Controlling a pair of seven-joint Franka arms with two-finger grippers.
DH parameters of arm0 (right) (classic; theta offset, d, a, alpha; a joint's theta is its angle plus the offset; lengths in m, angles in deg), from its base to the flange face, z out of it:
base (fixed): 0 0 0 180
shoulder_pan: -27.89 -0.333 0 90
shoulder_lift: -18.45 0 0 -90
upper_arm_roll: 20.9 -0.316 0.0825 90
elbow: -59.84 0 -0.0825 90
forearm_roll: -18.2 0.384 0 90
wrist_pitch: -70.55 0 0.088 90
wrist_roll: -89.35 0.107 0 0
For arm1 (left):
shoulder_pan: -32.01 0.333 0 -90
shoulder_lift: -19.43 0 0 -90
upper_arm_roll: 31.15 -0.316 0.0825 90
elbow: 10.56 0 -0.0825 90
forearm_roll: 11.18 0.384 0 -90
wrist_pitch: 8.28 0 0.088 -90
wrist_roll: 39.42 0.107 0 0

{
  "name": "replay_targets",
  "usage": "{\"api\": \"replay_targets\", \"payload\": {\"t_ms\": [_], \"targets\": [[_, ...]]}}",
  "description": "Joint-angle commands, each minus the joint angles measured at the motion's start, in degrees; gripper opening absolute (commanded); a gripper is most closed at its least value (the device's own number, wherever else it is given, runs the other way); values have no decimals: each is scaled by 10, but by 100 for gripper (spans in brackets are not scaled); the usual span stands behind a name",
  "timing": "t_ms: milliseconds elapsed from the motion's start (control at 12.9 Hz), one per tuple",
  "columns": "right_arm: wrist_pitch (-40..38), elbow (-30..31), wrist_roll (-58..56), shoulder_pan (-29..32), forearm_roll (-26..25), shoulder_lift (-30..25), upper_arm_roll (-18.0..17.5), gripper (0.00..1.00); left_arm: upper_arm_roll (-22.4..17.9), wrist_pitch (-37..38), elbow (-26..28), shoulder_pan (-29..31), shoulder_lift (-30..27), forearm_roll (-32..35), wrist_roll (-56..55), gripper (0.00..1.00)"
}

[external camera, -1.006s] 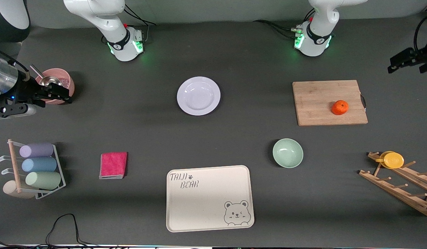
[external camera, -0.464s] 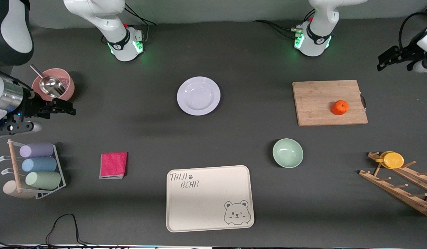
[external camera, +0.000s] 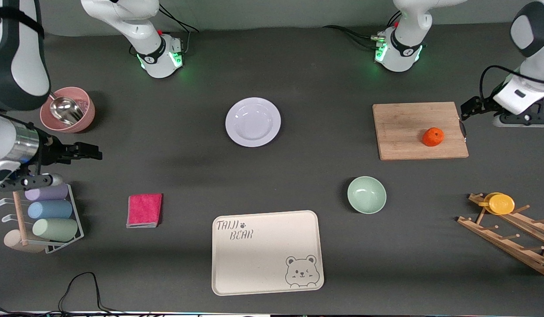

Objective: Place orange and plate with both arms
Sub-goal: 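Move the left gripper down over the orange on the cutting board, then close the left gripper on the orange and lift it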

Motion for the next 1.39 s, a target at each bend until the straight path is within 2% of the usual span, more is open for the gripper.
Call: {"api": "replay_targets", "payload": {"t_ms": [0,232,619,1315], "targets": [[-12,-26,-1,4,9,14,4,100,2,-84,73,12,-2,5,15,100],[-13,-18,9,15,5,23,5,100,2,-165,131,11,16,5,16,100],[-9,-31,2,43,8,40,5,100,2,-319,187,10,102,5,22,100],[27,-64,10,52,10,72,7,100,2,-375,193,10,185,5,31,100]]}}
